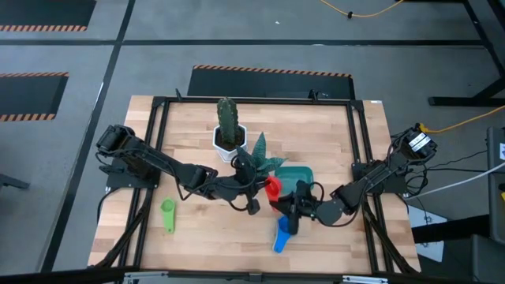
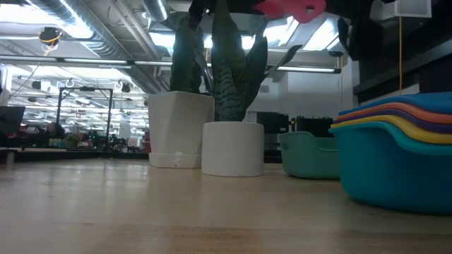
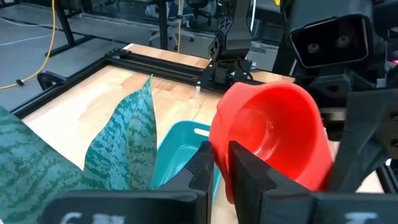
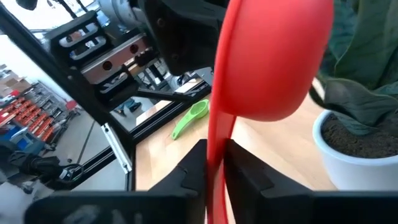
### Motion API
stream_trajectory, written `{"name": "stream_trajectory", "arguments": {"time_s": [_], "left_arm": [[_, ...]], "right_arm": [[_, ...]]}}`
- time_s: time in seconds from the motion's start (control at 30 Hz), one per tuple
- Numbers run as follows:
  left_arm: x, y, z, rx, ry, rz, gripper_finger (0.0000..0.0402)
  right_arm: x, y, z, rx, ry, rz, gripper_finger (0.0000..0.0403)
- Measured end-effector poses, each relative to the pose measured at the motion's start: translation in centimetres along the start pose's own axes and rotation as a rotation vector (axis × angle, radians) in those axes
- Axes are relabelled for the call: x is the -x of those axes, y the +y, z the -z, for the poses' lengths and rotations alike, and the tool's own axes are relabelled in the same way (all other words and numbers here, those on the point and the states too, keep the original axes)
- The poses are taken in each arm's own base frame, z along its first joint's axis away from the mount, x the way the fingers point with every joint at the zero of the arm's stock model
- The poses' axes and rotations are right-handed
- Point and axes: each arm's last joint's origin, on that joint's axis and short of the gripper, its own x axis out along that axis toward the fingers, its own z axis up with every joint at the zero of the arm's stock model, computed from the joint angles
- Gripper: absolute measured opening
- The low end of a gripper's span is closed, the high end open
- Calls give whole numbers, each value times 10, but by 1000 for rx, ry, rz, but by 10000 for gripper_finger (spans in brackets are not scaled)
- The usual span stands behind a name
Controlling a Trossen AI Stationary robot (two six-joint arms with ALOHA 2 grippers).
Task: Nest measuring cups in basket
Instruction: Stack the red measuring cup on top of the blue measuring cup
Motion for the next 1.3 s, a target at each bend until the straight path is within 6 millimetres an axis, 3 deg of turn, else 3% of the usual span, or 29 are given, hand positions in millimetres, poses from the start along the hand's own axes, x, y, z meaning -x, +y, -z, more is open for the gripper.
{"name": "stream_trajectory", "arguments": {"time_s": [0.17, 0.37, 0.63, 1.03, 1.3], "left_arm": [[-1, 1, 6, -42, 30, -6, 22], [0, -1, 3, -25, 22, 22, 6], [3, -8, 1, 6, 7, 107, 4], [8, -20, -12, 179, -51, 338, 4], [14, -29, -18, 223, -62, 374, 4]], "right_arm": [[2, 3, 1, -1, 41, -51, 83], [4, 5, -2, 112, 91, -130, 86], [33, 12, -27, 238, 77, -133, 86], [83, -24, -74, 418, 174, 52, 86], [89, -52, -75, 408, 287, 229, 86]]}}
